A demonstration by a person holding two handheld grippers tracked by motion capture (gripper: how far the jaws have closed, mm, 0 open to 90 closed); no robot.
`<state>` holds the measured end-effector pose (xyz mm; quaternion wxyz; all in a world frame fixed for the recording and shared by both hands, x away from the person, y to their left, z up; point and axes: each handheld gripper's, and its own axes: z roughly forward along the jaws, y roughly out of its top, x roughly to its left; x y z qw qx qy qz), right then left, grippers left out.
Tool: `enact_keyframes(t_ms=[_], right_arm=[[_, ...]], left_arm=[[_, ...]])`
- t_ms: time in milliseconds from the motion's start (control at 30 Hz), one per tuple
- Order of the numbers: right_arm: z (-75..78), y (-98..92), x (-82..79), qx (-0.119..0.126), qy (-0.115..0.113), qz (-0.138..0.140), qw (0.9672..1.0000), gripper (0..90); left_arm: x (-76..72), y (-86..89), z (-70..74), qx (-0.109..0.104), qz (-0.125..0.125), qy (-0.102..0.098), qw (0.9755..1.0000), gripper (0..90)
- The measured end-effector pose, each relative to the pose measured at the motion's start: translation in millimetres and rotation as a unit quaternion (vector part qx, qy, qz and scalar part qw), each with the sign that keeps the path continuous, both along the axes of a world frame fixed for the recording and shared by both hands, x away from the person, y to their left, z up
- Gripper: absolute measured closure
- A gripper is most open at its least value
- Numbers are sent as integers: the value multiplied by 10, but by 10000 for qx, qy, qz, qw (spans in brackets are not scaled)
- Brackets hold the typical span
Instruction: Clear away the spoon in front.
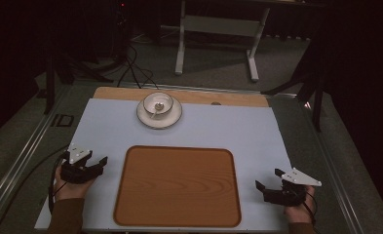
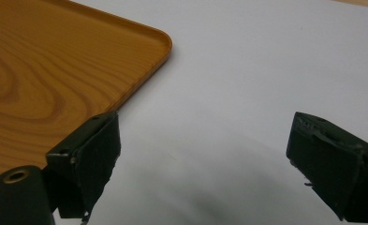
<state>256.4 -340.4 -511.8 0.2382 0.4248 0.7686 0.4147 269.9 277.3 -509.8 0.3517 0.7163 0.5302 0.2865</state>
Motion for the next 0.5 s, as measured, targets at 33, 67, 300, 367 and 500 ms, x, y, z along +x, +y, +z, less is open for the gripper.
enact_keyframes(t_ms=[33, 67, 300, 367, 500], right_arm=[[-1, -1, -3, -6, 0, -4, 10000, 100], [-1, -1, -7, -7, -3, -2, 10000, 100], [-2, 29, -17, -42, -23, -18, 10000, 100], [-3, 37, -18, -67, -37, -20, 10000, 100], [-1, 33, -18, -41, -53, -24, 10000, 101]], left_arm=[[0, 0, 0, 0, 0, 0, 10000, 388], [3, 1, 4, -25, 1, 1, 10000, 388], [39, -139, 145, 52, -223, -127, 9997, 398], [63, -202, 190, 95, -335, -164, 9993, 399], [114, -295, 262, 151, -478, -205, 9985, 401]])
